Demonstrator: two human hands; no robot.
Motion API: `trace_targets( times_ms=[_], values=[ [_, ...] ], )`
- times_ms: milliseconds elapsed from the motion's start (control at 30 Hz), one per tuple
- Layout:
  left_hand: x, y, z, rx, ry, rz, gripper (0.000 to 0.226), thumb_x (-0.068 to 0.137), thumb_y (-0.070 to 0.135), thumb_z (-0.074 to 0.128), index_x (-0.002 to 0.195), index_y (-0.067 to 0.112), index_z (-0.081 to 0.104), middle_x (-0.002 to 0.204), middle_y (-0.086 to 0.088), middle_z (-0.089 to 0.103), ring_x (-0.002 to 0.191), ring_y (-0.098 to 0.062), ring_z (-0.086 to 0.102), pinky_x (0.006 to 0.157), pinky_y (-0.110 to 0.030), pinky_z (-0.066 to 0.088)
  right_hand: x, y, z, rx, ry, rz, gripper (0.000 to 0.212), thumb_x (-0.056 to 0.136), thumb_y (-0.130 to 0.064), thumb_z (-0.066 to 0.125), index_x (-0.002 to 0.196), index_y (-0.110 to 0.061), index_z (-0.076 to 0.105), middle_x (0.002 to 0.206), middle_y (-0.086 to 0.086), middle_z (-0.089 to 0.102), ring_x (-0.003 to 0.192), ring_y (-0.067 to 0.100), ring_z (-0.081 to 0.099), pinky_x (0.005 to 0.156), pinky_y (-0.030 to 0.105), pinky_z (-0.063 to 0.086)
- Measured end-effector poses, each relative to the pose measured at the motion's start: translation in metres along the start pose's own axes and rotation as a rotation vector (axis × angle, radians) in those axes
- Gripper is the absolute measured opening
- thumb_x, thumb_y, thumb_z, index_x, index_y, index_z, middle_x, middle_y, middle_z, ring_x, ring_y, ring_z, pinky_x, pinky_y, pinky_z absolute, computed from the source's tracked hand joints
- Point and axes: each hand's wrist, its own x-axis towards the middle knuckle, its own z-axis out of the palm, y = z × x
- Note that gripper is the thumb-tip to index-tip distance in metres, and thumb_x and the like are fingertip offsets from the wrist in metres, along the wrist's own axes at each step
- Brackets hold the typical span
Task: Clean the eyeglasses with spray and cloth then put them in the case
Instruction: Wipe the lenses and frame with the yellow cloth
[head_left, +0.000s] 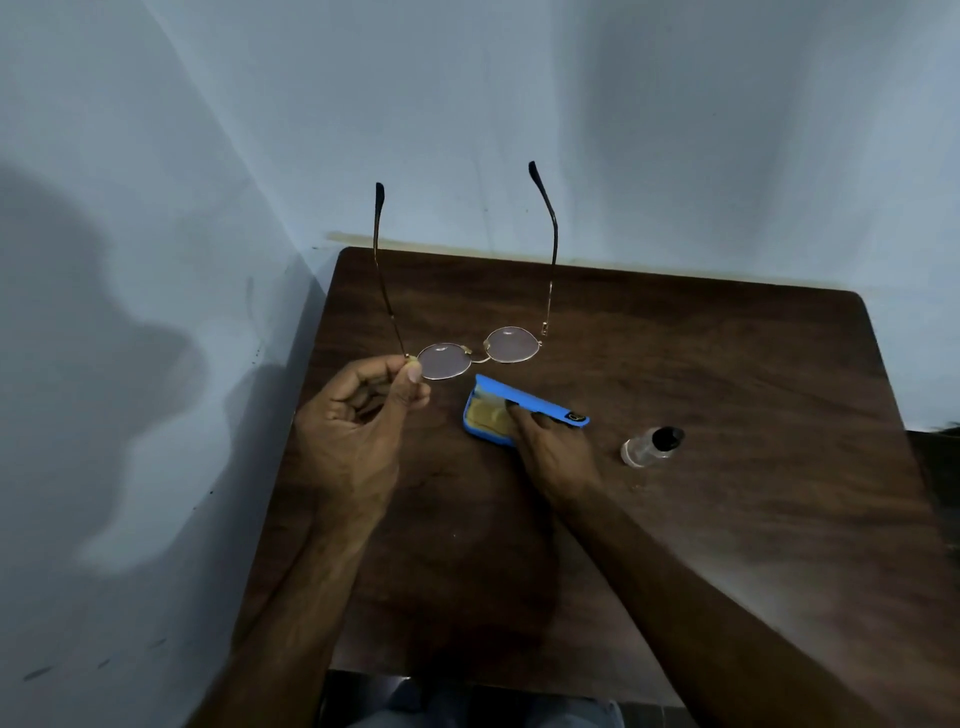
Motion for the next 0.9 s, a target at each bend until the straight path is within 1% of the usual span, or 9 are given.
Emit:
trace_targets(
  times_ms=[67,167,233,333,433,500,567,767,900],
  values=[
    [-0.001,-0.001,-0.001,-0.011,0.005,-0.002,0.011,0.095,0.016,0.078,0.106,0.019,0.078,0.09,0.0,0.082,0.082,-0.025,0.08,0.078,-0.041,0.068,0.002,-0.004,-0.004,-0.079,-0.049,0.003,0.051,0.108,-0.035,0.046,0.157,-0.023,0.037,0.146,0.009,0.059,0.125,0.032,0.062,0.095,0.046,0.055],
    [-0.002,0.0,-0.001,-0.028,0.015,-0.002,0.011,0.095,0.015,0.078,0.105,0.016,0.078,0.088,0.0,0.082,0.08,-0.024,0.08,0.077,-0.039,0.067,0.003,-0.009,-0.008,-0.179,-0.079,-0.002,0.052,0.104,-0.029,0.054,0.154,-0.02,0.04,0.14,0.009,0.062,0.122,0.03,0.063,0.089,0.043,0.054],
    [-0.004,0.0,-0.002,-0.036,0.017,-0.002,0.011,0.094,0.014,0.078,0.106,0.015,0.078,0.087,0.0,0.082,0.079,-0.023,0.08,0.077,-0.036,0.067,0.004,-0.011,-0.012,-0.215,-0.073,-0.001,0.047,0.104,-0.025,0.053,0.149,-0.017,0.044,0.136,0.009,0.064,0.119,0.029,0.065,0.085,0.042,0.053],
    [-0.005,-0.002,-0.002,-0.036,0.014,-0.007,0.013,0.094,0.015,0.079,0.107,0.011,0.079,0.088,-0.003,0.082,0.08,-0.025,0.08,0.077,-0.037,0.067,0.007,-0.013,-0.015,-0.238,-0.08,0.017,0.042,0.102,-0.023,0.053,0.143,-0.014,0.048,0.133,0.01,0.064,0.118,0.032,0.065,0.082,0.041,0.051],
    [-0.007,-0.003,-0.002,-0.032,0.014,-0.002,0.016,0.094,0.014,0.079,0.108,0.006,0.078,0.087,-0.005,0.081,0.079,-0.026,0.08,0.077,-0.035,0.066,0.01,-0.016,-0.018,-0.248,-0.079,0.018,0.033,0.101,-0.021,0.055,0.133,-0.013,0.055,0.13,0.011,0.065,0.116,0.033,0.065,0.079,0.04,0.051],
    [-0.007,-0.003,-0.002,-0.036,0.01,-0.008,0.016,0.094,0.014,0.078,0.108,0.006,0.078,0.087,-0.005,0.081,0.079,-0.025,0.08,0.076,-0.032,0.065,0.011,-0.018,-0.019,-0.252,-0.081,0.012,0.027,0.1,-0.018,0.055,0.126,-0.011,0.06,0.129,0.012,0.066,0.118,0.034,0.063,0.08,0.042,0.051],
    [-0.008,-0.003,-0.003,-0.036,0.01,-0.008,0.015,0.094,0.014,0.078,0.107,0.007,0.078,0.087,-0.005,0.081,0.078,-0.024,0.08,0.076,-0.031,0.065,0.013,-0.02,-0.02,-0.259,-0.081,0.014,0.024,0.101,-0.017,0.054,0.123,-0.011,0.061,0.129,0.012,0.066,0.12,0.033,0.061,0.082,0.042,0.051],
    [-0.008,-0.002,-0.005,-0.042,0.012,0.002,0.014,0.093,0.017,0.078,0.106,0.012,0.078,0.087,-0.005,0.081,0.078,-0.024,0.08,0.077,-0.036,0.066,0.018,-0.022,-0.02,-0.245,-0.068,0.027,0.031,0.103,-0.021,0.054,0.132,-0.011,0.058,0.13,0.011,0.066,0.121,0.031,0.061,0.087,0.042,0.052],
    [-0.008,0.001,-0.008,-0.047,0.015,-0.004,0.013,0.094,0.015,0.078,0.106,0.01,0.078,0.086,-0.004,0.081,0.077,-0.023,0.08,0.075,-0.029,0.065,0.019,-0.023,-0.018,-0.265,-0.084,0.023,0.036,0.101,-0.021,0.059,0.136,-0.01,0.055,0.132,0.012,0.067,0.12,0.03,0.063,0.09,0.043,0.053]
  ],
)
